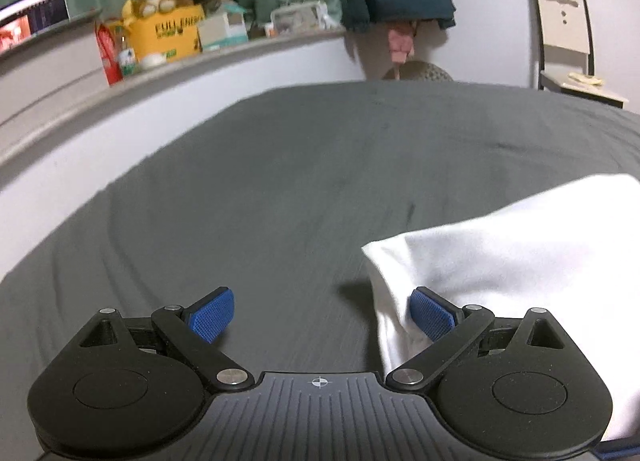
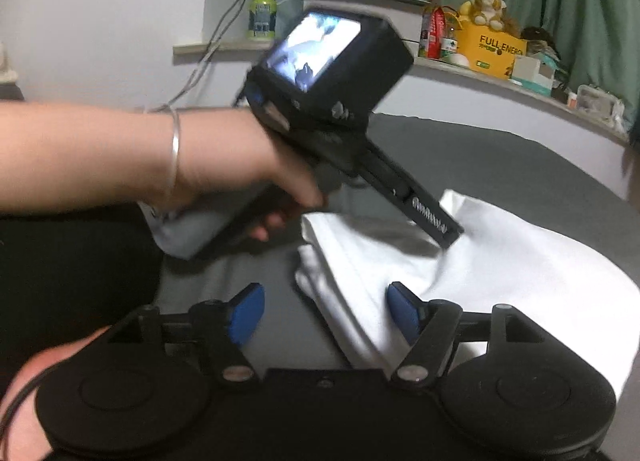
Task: Fold clothes
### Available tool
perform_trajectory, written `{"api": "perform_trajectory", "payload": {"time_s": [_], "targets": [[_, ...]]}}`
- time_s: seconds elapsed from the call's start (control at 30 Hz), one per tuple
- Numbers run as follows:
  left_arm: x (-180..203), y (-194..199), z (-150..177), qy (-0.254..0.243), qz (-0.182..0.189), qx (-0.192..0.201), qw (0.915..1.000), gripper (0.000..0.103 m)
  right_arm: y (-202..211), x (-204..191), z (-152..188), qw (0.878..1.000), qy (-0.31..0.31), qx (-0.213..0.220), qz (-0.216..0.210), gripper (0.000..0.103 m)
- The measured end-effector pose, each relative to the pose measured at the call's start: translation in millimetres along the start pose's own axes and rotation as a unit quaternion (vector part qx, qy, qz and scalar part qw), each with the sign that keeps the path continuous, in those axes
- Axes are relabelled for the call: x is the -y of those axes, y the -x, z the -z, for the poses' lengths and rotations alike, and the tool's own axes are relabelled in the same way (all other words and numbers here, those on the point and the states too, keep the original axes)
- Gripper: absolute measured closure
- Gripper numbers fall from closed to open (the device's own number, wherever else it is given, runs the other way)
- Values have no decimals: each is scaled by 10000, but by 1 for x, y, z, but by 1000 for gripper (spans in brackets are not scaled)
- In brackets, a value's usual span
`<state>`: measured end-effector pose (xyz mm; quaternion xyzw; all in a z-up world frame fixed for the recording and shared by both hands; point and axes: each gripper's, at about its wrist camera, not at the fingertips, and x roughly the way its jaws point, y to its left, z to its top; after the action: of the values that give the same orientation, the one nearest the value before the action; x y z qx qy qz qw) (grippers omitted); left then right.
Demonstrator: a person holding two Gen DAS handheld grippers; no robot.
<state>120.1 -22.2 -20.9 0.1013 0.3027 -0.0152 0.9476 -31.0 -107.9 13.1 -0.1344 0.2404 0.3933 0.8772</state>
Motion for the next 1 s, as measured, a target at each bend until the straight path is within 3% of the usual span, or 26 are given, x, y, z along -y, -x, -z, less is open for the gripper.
{"api": "perform_trajectory", "payload": {"time_s": [0.23,0.37,0.5,0.63,0.73,0.83,1.0], "targets": [[-8,-3,2,377,-46,26,9993,1,7,15,-7,9991,-319,38,-272,36],[-17,10,0,405,-780,236,9959,1,20,27,-16,9992,-372,83,-104,36],[-23,51,-4,584,-389,1035,9921,1,41,57,-23,9981,-486,60,367,36],[0,89,-10,78,758,1281,9888,1,53,108,-28,9897,-911,-82,1102,36],[18,101,-13,-109,1654,1027,9808,1,56,147,-30,9789,-1385,-181,1489,36],[34,100,-13,21,2016,565,9778,1,51,167,-29,9760,-1575,-191,1495,36],[48,85,9,-104,1681,-193,9855,1,26,174,-19,9777,-1736,-400,1115,35]]}}
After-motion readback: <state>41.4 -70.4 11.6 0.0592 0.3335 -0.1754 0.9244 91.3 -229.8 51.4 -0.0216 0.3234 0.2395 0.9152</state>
